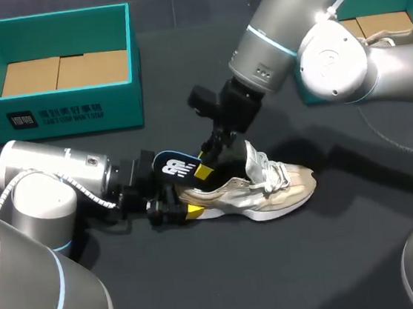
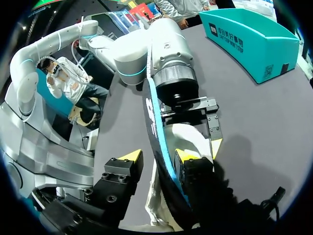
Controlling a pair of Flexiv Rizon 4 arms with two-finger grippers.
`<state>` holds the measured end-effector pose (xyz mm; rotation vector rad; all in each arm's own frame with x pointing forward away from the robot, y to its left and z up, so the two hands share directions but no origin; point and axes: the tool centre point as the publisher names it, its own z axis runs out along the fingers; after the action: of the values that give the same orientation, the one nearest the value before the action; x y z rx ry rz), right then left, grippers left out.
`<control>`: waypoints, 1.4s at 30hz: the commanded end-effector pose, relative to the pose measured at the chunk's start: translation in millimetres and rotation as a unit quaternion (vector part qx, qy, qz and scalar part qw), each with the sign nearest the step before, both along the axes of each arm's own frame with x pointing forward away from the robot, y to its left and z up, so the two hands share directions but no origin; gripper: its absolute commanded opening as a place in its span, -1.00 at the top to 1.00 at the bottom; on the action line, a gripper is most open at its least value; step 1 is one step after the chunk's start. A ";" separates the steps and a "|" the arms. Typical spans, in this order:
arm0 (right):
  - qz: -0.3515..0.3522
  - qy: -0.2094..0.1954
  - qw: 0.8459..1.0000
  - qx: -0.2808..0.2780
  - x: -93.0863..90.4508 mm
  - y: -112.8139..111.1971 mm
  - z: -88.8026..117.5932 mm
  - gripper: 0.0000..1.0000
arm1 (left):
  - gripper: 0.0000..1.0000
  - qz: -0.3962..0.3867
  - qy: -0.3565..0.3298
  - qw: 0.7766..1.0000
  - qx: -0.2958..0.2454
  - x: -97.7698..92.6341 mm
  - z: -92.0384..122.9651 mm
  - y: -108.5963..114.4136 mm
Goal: Take the shoe out of the shoebox, open the shoe tongue, remove and reinsert the insole, then place the shoe into the shoebox
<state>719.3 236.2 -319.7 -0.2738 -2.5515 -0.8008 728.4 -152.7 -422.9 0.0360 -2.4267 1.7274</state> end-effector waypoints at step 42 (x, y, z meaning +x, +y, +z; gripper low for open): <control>0.118 -0.034 0.989 0.078 -12.7 37.2 50.6 1.00 | 1.00 0.000 0.000 1.000 0.001 -0.3 -4.7 -2.4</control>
<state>707.0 272.3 -267.7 0.1063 -2.5036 -0.9245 728.2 -152.7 -422.8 0.0358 -2.4265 1.7274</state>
